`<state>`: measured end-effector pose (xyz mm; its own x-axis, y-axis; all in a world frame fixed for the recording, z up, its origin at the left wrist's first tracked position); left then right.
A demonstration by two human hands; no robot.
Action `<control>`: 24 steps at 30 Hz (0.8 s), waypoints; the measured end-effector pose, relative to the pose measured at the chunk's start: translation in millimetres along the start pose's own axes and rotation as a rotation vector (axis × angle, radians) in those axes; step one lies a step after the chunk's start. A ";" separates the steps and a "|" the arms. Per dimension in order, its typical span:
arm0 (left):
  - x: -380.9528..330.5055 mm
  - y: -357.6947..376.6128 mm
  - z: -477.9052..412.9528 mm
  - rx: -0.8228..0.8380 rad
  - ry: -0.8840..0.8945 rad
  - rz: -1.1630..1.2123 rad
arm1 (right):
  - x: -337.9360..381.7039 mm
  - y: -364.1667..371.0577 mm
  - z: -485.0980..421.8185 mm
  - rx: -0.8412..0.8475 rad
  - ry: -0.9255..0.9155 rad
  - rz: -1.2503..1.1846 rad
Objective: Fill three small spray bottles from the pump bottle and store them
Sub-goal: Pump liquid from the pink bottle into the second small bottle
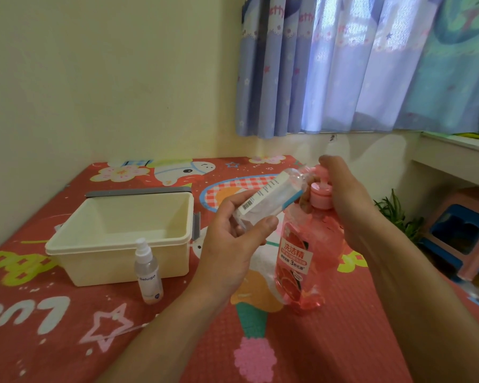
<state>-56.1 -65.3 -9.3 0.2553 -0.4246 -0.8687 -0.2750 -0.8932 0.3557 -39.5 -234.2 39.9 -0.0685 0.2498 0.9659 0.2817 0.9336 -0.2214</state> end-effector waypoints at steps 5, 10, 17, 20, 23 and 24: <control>0.6 -2.2 -0.3 0.002 -0.008 -0.001 | -0.5 0.5 0.4 -0.001 -0.016 -0.006; 0.5 -0.2 -0.4 0.008 0.006 -0.009 | -1.2 -0.5 0.1 0.001 -0.011 0.000; 2.4 -3.5 -1.0 0.004 -0.001 -0.008 | 0.5 0.3 1.4 0.003 -0.025 -0.004; 1.1 -1.9 -0.2 0.012 0.001 -0.014 | -0.6 0.2 0.3 -0.001 -0.011 -0.016; 0.2 -0.8 -0.9 0.009 0.007 -0.004 | 0.4 0.2 -0.3 0.007 -0.009 -0.013; 0.2 -0.9 -1.0 0.005 0.007 0.000 | 0.7 0.2 -0.3 0.007 -0.007 -0.003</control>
<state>-54.9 -64.7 -9.5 0.2623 -0.4255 -0.8661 -0.2793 -0.8926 0.3540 -39.3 -233.9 40.6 -0.0759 0.2484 0.9657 0.2750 0.9361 -0.2192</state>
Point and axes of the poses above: each hand's wrist, its own z-axis away from the middle knuckle, its own y-axis out of the palm, x = y × z, the point moved 2 cm from there along -z, towards the middle knuckle, and after that the axes turned 8 degrees about z, right-handed, at the moved point
